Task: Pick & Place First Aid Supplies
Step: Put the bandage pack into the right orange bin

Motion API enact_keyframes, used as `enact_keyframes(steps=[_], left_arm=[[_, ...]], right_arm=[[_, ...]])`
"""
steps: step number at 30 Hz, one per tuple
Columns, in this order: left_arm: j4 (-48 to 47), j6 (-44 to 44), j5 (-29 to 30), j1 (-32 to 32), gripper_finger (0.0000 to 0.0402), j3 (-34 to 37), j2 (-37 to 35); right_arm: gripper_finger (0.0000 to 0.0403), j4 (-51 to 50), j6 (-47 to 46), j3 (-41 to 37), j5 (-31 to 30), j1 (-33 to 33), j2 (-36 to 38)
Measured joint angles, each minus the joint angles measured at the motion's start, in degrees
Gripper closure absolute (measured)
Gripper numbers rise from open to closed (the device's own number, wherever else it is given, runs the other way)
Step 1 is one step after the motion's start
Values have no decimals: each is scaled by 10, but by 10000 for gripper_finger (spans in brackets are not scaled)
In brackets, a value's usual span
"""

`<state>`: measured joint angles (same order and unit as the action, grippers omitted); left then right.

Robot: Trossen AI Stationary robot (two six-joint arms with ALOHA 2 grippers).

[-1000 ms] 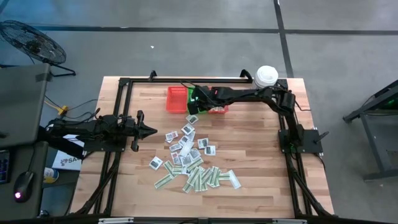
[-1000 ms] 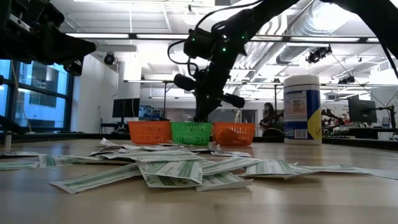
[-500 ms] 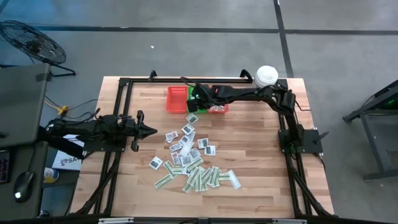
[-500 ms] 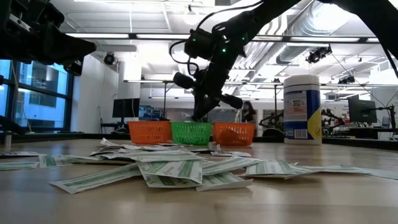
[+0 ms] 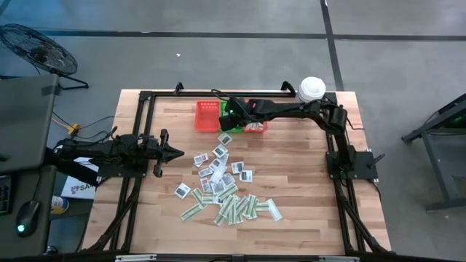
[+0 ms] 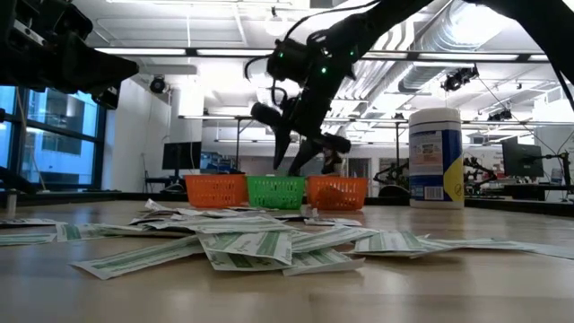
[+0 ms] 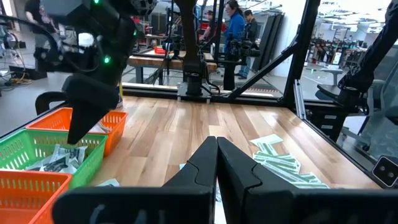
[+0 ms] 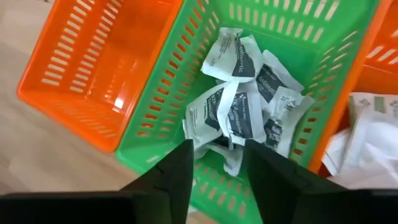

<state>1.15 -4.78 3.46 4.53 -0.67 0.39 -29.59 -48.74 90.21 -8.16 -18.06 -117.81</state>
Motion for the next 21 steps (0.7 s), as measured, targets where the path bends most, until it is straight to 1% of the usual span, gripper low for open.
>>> enact_keyframes(steps=[4,10,14,21], left_arm=[[0,0,0,0,400,0,0],[0,0,0,0,400,0,0],[0,0,0,0,400,0,0],[0,0,0,0,400,0,0]], right_arm=[[248,-11,16,1,17,6,21],[247,-40,41,1,47,29,41],[247,-58,63,1,54,49,53],[247,-141,104,0,84,96,79]])
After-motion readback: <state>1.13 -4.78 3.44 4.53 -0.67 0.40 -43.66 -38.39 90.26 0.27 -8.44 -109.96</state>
